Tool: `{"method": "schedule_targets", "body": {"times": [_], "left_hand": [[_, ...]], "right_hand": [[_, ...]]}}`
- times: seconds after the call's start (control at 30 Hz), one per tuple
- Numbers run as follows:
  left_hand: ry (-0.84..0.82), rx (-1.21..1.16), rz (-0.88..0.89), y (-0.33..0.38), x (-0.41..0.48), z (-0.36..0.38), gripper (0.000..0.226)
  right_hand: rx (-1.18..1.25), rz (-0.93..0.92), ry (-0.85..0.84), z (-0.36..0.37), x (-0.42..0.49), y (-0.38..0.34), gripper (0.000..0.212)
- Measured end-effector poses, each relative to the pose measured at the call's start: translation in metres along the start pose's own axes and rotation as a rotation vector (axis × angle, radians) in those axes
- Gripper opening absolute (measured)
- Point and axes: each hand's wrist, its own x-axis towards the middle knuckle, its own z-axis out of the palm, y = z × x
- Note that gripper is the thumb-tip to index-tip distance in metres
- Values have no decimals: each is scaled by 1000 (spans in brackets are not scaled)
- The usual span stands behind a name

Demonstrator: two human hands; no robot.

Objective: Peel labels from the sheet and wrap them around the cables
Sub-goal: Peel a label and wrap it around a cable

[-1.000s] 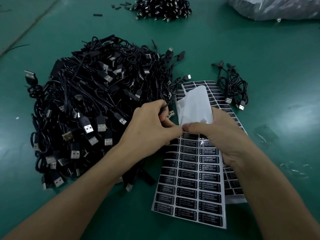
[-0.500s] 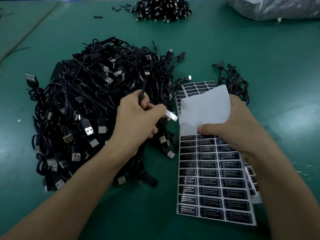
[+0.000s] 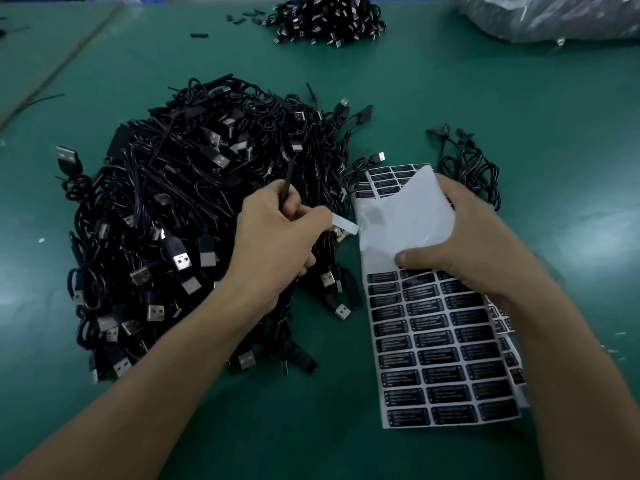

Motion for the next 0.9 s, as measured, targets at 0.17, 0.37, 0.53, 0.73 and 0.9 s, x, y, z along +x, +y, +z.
{"method": "schedule_targets", "body": {"times": [0.17,0.37,0.53,0.73,0.9], "left_hand": [[-21,-4,-14,1,0,0,40],[-25,-9,-21,3,-1,0,40],[-27,-2,-27,3,-2,0,41],[-38,-6,-32,3,-2,-1,39],[-48,-4,-32,4,-3,-1,40]], "right_hand": [[-94,-59,-65,2,0,-3,115],[-144,-71,-99,10,1,-11,125],[-108,-43,-57,11,1,-7,119],[-166,4,-36,7,0,-8,129],[-238,-38,-83,13,-3,-15,134]]}}
